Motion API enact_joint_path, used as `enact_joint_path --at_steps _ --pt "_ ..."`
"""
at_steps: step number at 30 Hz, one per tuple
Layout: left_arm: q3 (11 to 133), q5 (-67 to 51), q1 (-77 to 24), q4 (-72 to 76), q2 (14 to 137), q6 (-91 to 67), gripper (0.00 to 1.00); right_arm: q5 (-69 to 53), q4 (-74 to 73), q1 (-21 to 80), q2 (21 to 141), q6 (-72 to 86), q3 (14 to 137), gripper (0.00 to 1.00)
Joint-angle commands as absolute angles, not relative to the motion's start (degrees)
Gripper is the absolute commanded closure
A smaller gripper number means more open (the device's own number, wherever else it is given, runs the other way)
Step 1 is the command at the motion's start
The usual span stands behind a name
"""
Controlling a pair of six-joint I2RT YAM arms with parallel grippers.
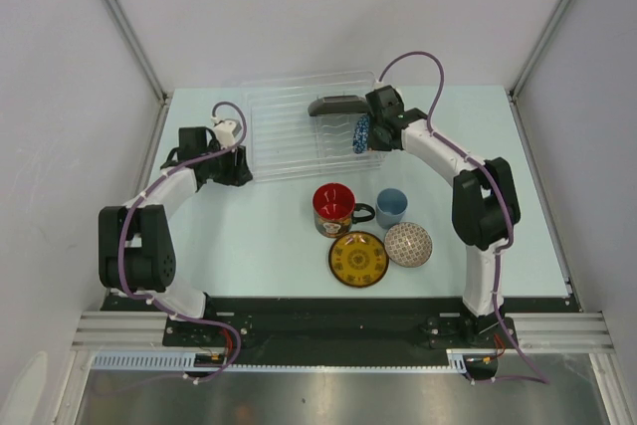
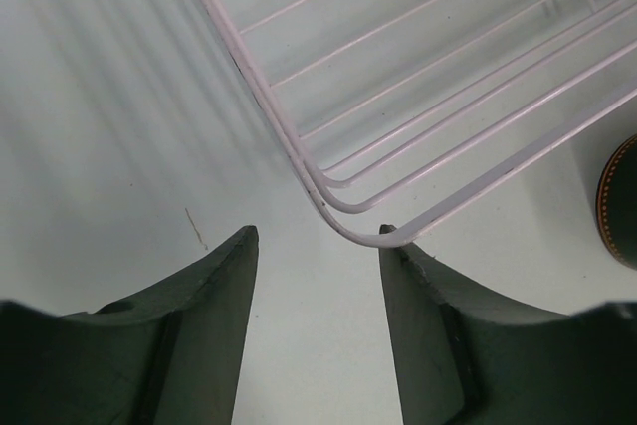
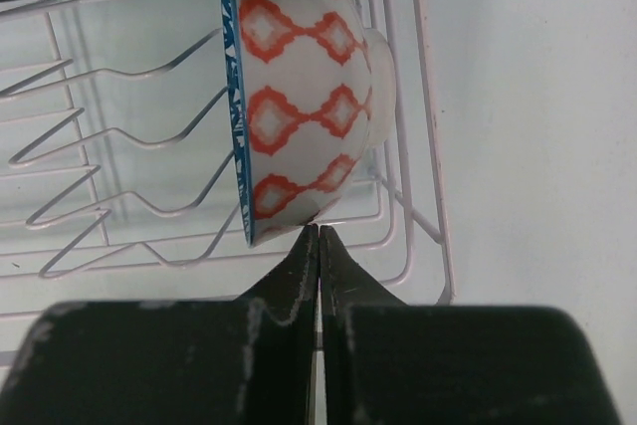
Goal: Load the mixed dishes into the dish rack
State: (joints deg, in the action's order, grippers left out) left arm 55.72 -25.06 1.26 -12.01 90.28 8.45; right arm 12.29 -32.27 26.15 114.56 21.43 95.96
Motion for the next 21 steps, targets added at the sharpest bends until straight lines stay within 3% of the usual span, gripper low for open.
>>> enact_joint_path --at_steps 1,9,21 --pt "56.2 -25.5 1.1 -14.6 88.7 14.8 0.45 11.3 -28.7 25.4 116.3 22.2 97.3 1.00" --pt "55.1 -26.6 1.1 -20.3 88.9 23.5 0.55 11.6 -27.8 25.3 118.6 21.0 100.3 1.00" --pt "58.8 -30.8 1.5 -25.4 85.3 21.9 0.53 14.9 -28.0 25.6 120.2 18.6 104.3 1.00"
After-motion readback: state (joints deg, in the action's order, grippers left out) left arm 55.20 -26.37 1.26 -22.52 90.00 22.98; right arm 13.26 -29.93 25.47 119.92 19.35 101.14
